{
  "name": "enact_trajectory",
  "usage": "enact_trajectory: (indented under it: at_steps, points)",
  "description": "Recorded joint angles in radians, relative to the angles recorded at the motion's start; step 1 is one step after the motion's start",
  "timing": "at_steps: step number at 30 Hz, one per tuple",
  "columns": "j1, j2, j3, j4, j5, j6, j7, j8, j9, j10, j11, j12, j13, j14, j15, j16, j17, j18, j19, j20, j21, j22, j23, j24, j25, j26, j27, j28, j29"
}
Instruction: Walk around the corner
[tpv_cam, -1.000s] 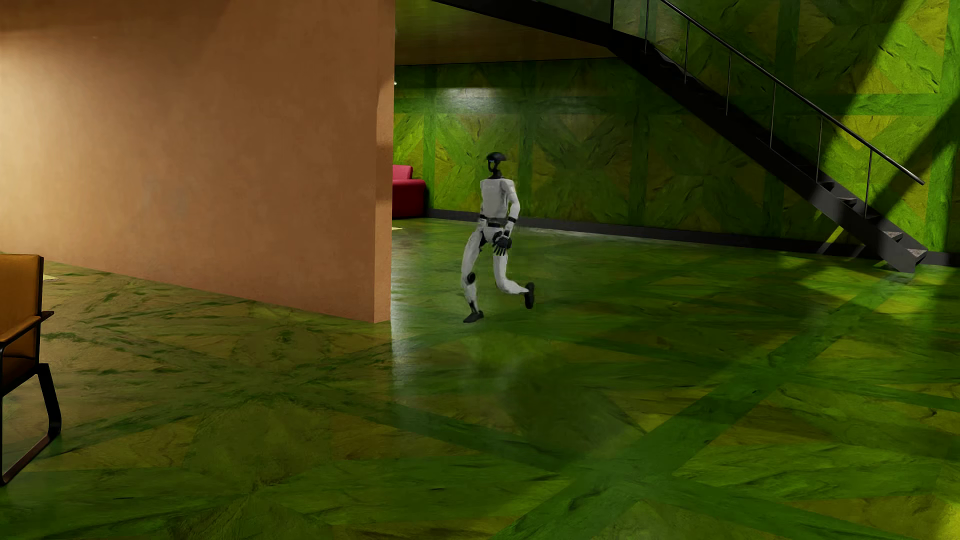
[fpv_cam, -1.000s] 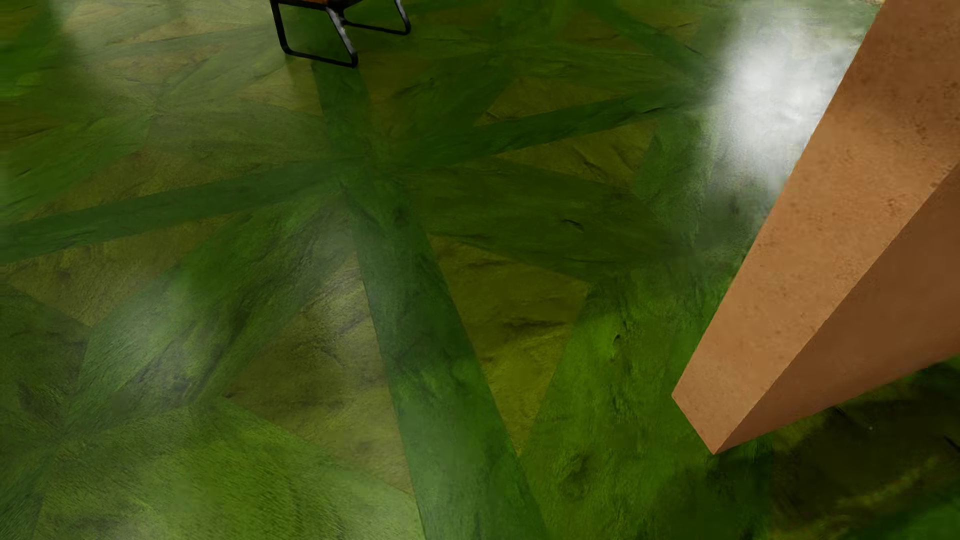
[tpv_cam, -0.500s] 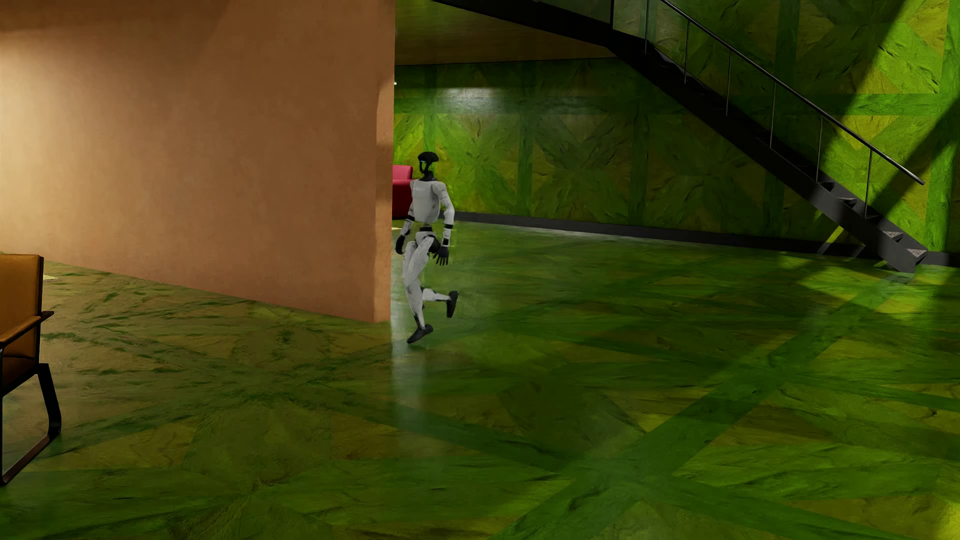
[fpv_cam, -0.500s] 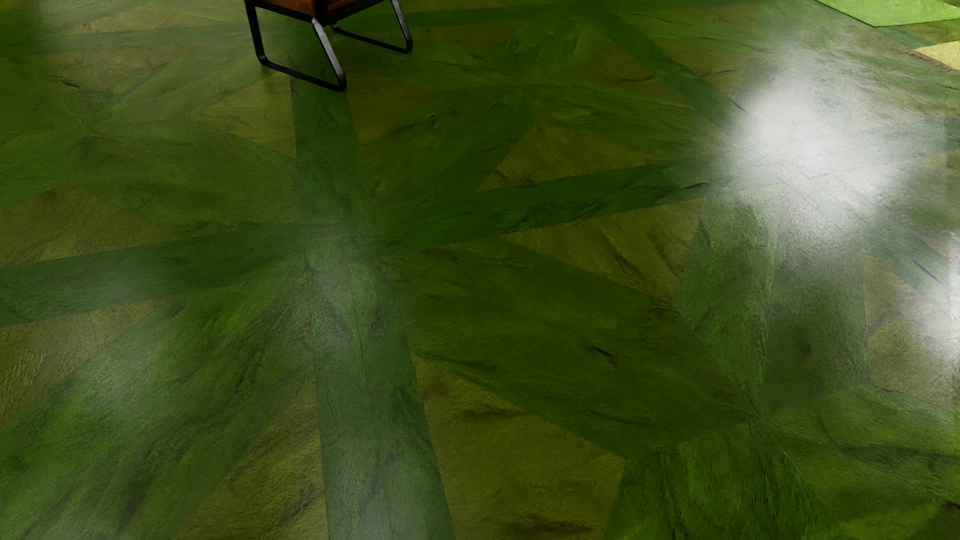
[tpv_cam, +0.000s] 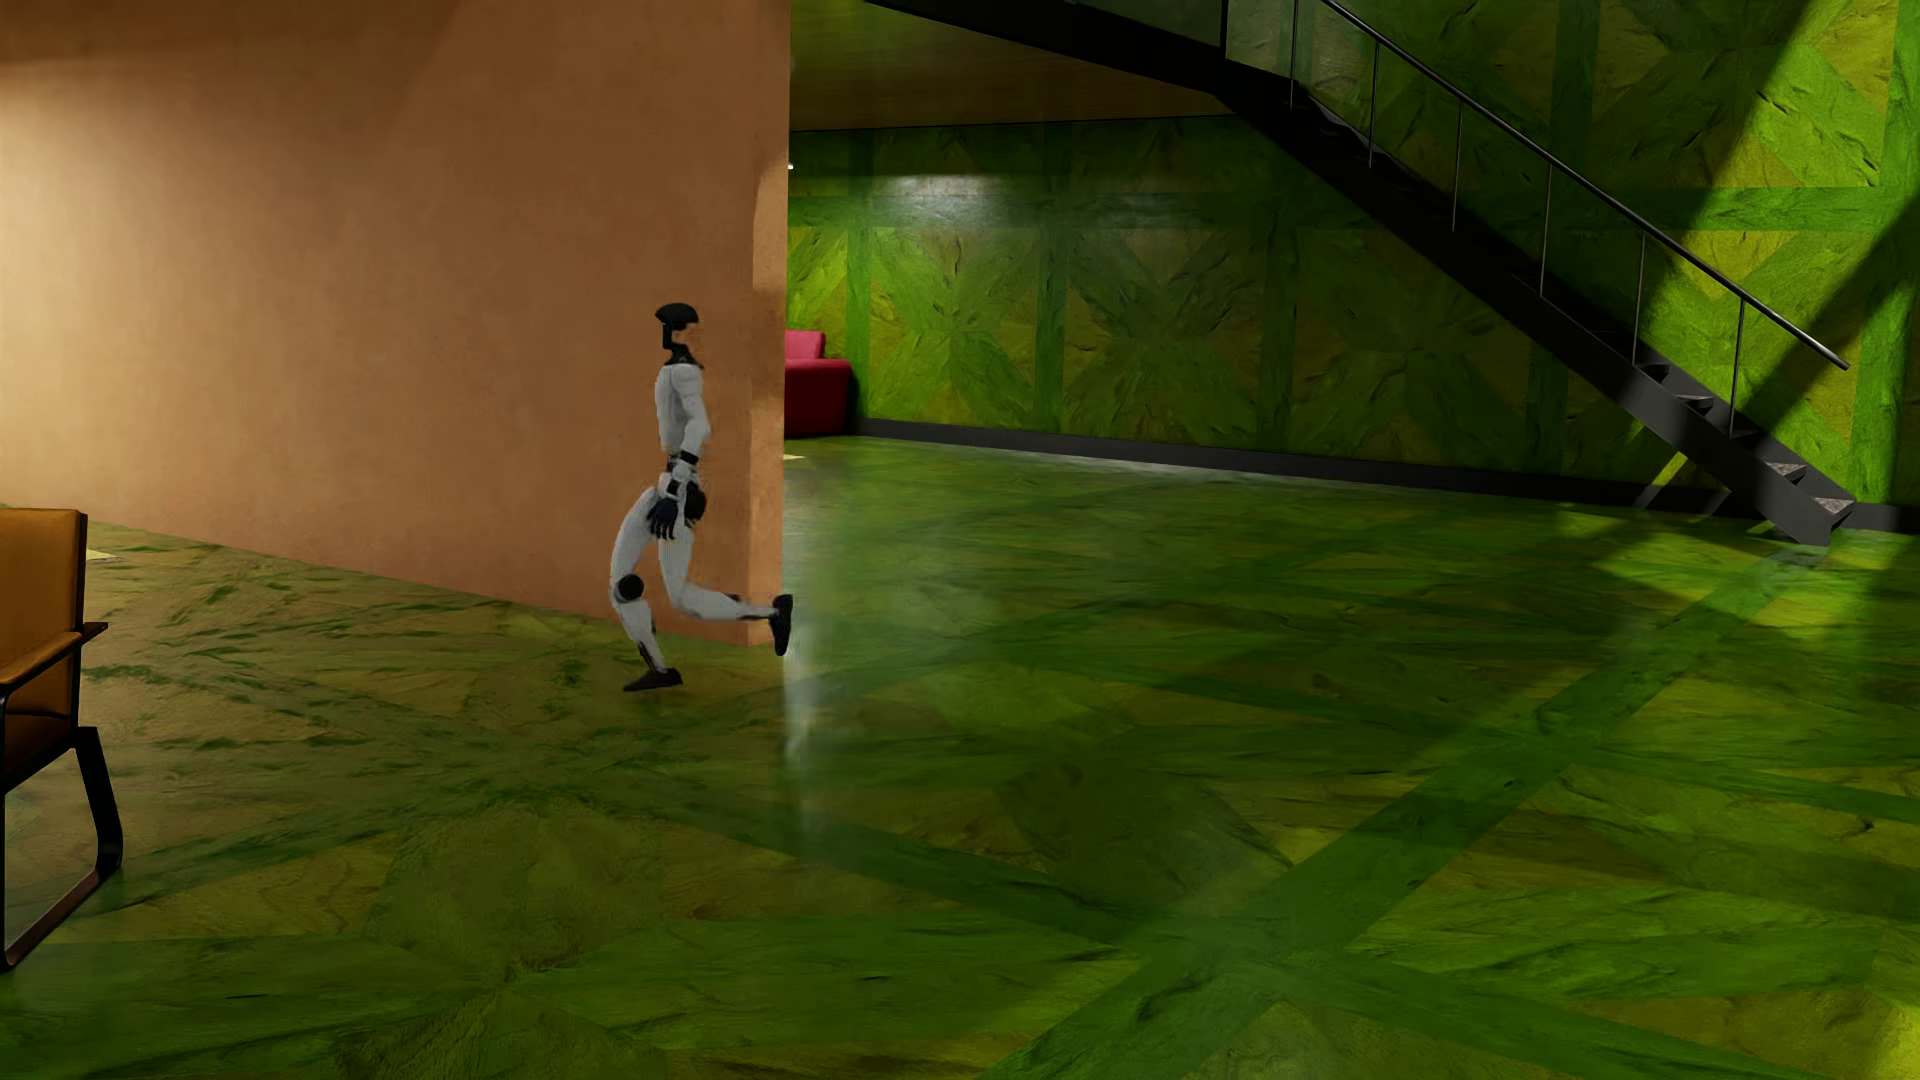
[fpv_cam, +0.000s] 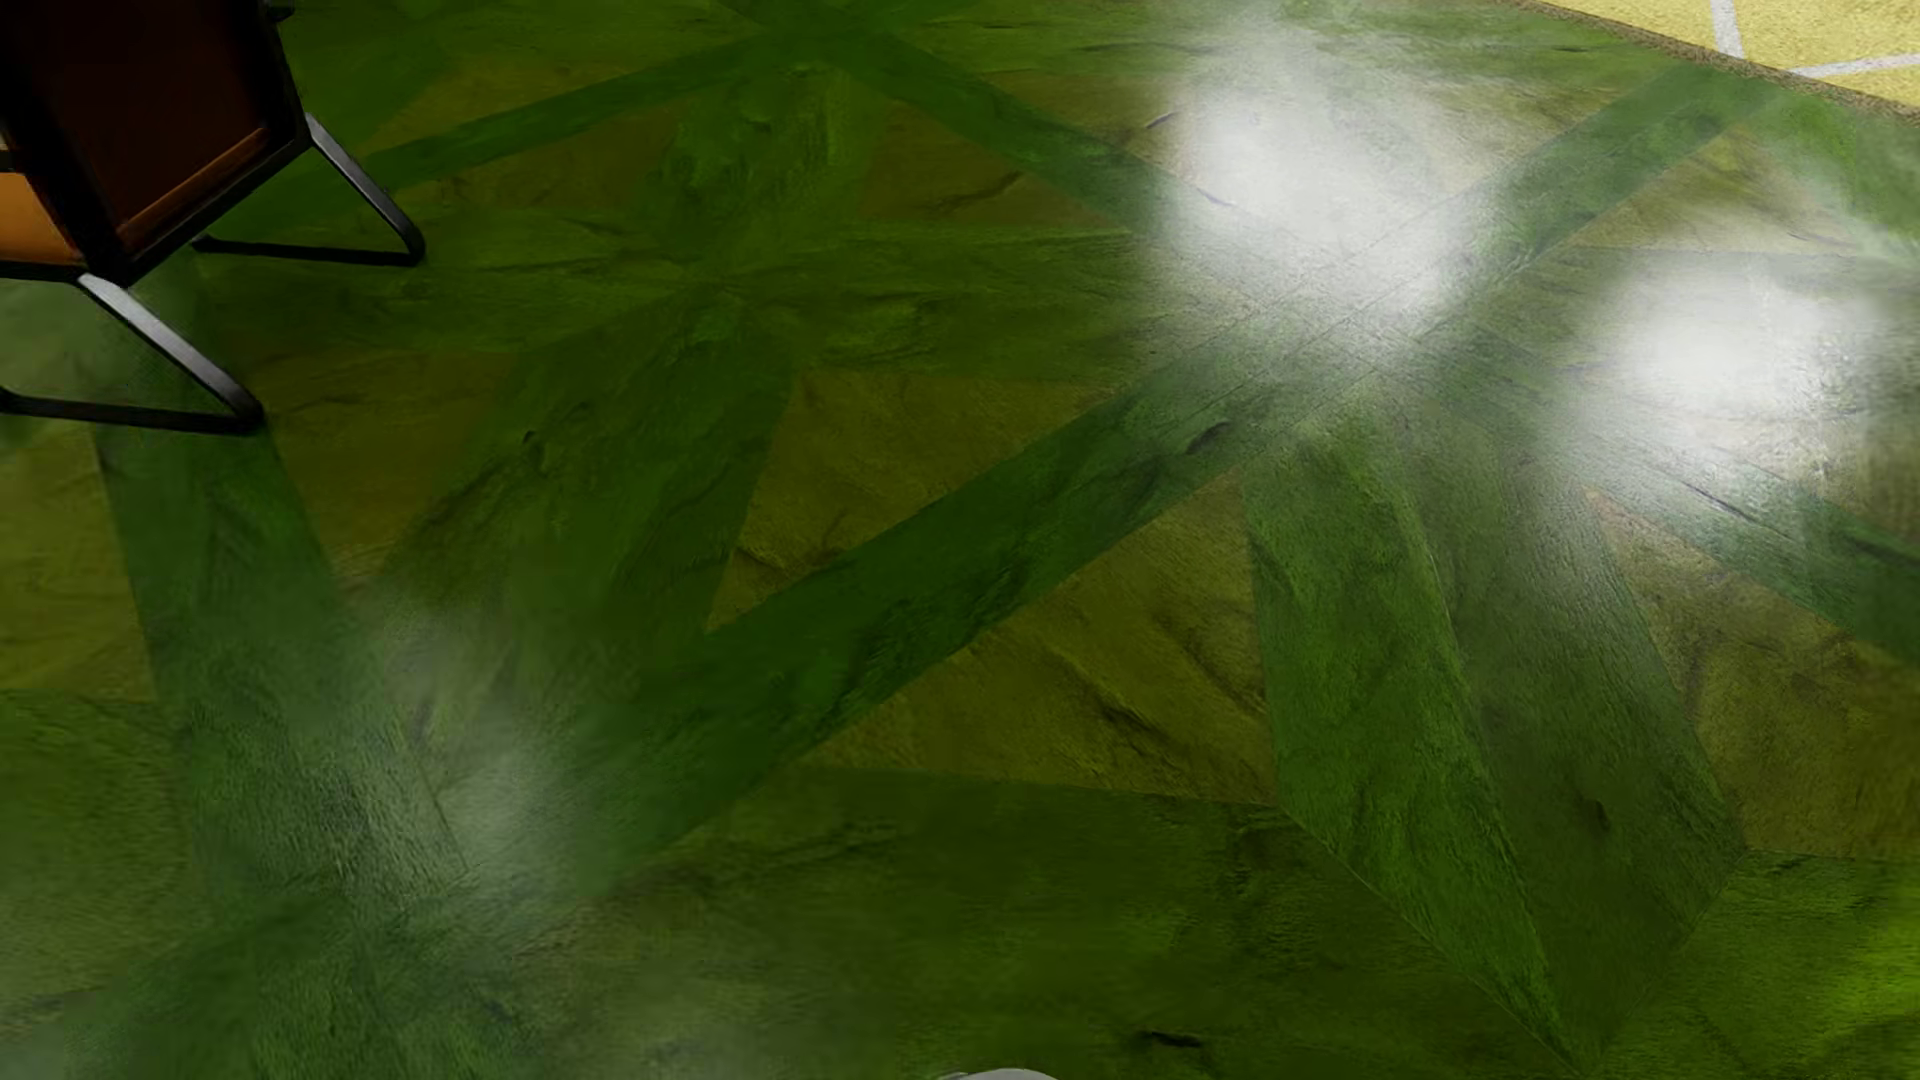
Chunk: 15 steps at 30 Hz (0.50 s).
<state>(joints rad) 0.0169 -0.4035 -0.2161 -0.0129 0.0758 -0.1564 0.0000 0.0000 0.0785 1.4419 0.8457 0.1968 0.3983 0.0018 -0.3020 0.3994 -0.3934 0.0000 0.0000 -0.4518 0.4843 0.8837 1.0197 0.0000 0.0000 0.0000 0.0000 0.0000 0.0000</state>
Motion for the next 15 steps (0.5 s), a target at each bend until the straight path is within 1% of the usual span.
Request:
enact_trajectory:
  at_steps: [1, 2, 3, 4, 5, 6, 7, 8, 9, 10, 11, 12, 13, 14, 15]
  points:
    - [-0.114, 0.104, 0.072, -0.018, 0.022, -0.027, 0.0, 0.0, 0.003, 0.098, -0.065, 0.024, -0.008, -0.016, 0.038, 0.007, 0.009, 0.0, 0.0, -0.063, -0.017, 0.036, -0.074, 0.0, 0.0, 0.0, 0.0, 0.0, 0.0]
    - [-0.217, 0.231, 0.123, -0.039, 0.033, -0.046, 0.0, 0.0, 0.005, 0.084, -0.147, 0.07, -0.028, 0.006, 0.069, -0.004, 0.016, 0.0, 0.0, -0.057, -0.036, 0.072, -0.151, 0.0, 0.0, 0.0, 0.0, 0.0, 0.0]
    - [-0.318, 0.331, 0.192, -0.059, 0.032, -0.06, 0.0, 0.0, 0.003, -0.024, -0.221, 0.102, -0.048, 0.075, 0.109, -0.006, 0.023, 0.0, 0.0, -0.086, -0.051, 0.088, -0.209, 0.0, 0.0, 0.0, 0.0, 0.0, 0.0]
    - [-0.393, 0.417, 0.255, -0.074, 0.015, -0.073, 0.0, 0.0, -0.002, -0.215, -0.278, 0.14, -0.068, 0.164, 0.144, -0.009, 0.029, 0.0, 0.0, -0.107, -0.06, 0.091, -0.262, 0.0, 0.0, 0.0, 0.0, 0.0, 0.0]
    - [-0.446, 0.506, 0.31, -0.064, -0.01, -0.073, 0.0, 0.0, -0.001, -0.436, -0.326, 0.175, -0.091, 0.253, 0.182, -0.014, 0.029, 0.0, 0.0, -0.112, -0.062, 0.083, -0.315, 0.0, 0.0, 0.0, 0.0, 0.0, 0.0]
    - [-0.496, 0.575, 0.339, -0.053, -0.039, -0.065, 0.0, 0.0, -0.01, -0.643, -0.357, 0.206, -0.113, 0.284, 0.199, -0.026, 0.021, 0.0, 0.0, -0.109, -0.068, 0.084, -0.368, 0.0, 0.0, 0.0, 0.0, 0.0, 0.0]
    - [-0.526, 0.652, 0.344, -0.033, -0.062, -0.043, 0.0, 0.0, -0.018, -0.827, -0.367, 0.231, -0.132, 0.158, 0.238, -0.034, 0.005, 0.0, 0.0, -0.117, -0.071, 0.066, -0.428, 0.0, 0.0, 0.0, 0.0, 0.0, 0.0]
    - [-0.579, 0.676, 0.365, -0.008, -0.093, -0.026, 0.0, 0.0, -0.041, -0.953, -0.368, 0.233, -0.136, -0.064, 0.282, -0.053, -0.014, 0.0, 0.0, -0.102, -0.095, 0.087, -0.496, 0.0, 0.0, 0.0, 0.0, 0.0, 0.0]
    - [-0.603, 0.708, 0.389, 0.015, -0.132, -0.02, 0.0, 0.0, -0.041, -0.99, -0.356, 0.23, -0.142, -0.248, 0.332, -0.052, -0.02, 0.0, 0.0, -0.108, -0.106, 0.081, -0.537, 0.0, 0.0, 0.0, 0.0, 0.0, 0.0]
    - [-0.622, 0.746, 0.421, 0.023, -0.177, -0.022, 0.0, 0.0, -0.033, -0.976, -0.338, 0.228, -0.144, -0.275, 0.423, -0.047, -0.019, 0.0, 0.0, -0.096, -0.121, 0.073, -0.55, 0.0, 0.0, 0.0, 0.0, 0.0, 0.0]
    - [-0.653, 0.77, 0.426, 0.007, -0.202, -0.03, 0.0, 0.0, -0.042, -0.934, -0.312, 0.217, -0.134, -0.155, 0.526, -0.038, -0.007, 0.0, 0.0, -0.093, -0.126, 0.083, -0.523, 0.0, 0.0, 0.0, 0.0, 0.0, 0.0]
    - [-0.691, 0.755, 0.407, -0.03, -0.227, -0.043, 0.0, 0.0, -0.069, -0.872, -0.241, 0.2, -0.113, 0.057, 0.676, -0.03, 0.006, 0.0, 0.0, -0.092, -0.129, 0.094, -0.477, 0.0, 0.0, 0.0, 0.0, 0.0, 0.0]
    - [-0.719, 0.689, 0.375, -0.074, -0.243, -0.06, 0.0, 0.0, -0.089, -0.761, -0.104, 0.181, -0.096, 0.199, 0.816, -0.026, 0.023, 0.0, 0.0, -0.083, -0.124, 0.113, -0.398, 0.0, 0.0, 0.0, 0.0, 0.0, 0.0]
    - [-0.674, 0.606, 0.345, -0.122, -0.251, -0.075, 0.0, 0.0, -0.061, -0.666, 0.095, 0.148, -0.093, 0.198, 0.781, -0.013, 0.034, 0.0, 0.0, -0.083, -0.107, 0.122, -0.319, 0.0, 0.0, 0.0, 0.0, 0.0, 0.0]
    - [-0.588, 0.475, 0.31, -0.169, -0.235, -0.073, 0.0, 0.0, -0.038, -0.655, 0.328, 0.105, -0.106, 0.172, 0.547, -0.003, 0.039, 0.0, 0.0, -0.072, -0.067, 0.119, -0.247, 0.0, 0.0, 0.0, 0.0, 0.0, 0.0]
